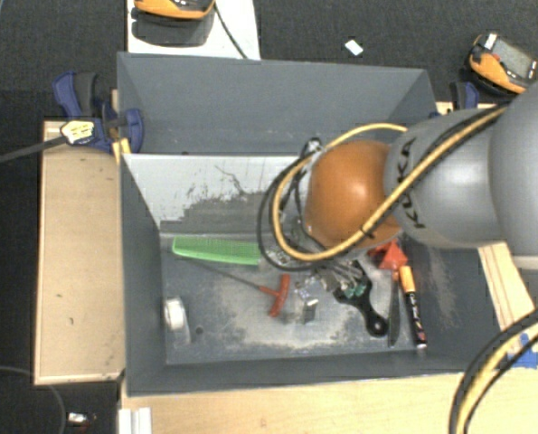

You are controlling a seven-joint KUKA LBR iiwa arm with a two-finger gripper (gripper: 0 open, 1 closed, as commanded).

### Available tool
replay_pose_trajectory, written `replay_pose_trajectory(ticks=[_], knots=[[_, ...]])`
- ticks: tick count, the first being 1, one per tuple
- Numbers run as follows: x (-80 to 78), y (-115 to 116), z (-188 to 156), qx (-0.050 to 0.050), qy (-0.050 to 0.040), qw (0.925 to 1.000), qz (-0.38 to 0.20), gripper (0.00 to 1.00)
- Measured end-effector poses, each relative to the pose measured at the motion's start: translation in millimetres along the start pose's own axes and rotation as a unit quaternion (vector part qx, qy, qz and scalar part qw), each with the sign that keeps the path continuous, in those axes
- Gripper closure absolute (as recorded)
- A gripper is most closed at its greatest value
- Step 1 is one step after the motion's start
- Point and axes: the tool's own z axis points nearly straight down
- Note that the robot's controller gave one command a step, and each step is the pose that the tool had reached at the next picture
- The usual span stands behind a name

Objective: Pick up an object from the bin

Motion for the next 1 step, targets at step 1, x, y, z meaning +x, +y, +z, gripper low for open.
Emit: replay_pose_trajectory(ticks=[1], knots=[[-16.4,52.0,-15.3,0.001,-0.0021,1.0000,0.006,0.00]])
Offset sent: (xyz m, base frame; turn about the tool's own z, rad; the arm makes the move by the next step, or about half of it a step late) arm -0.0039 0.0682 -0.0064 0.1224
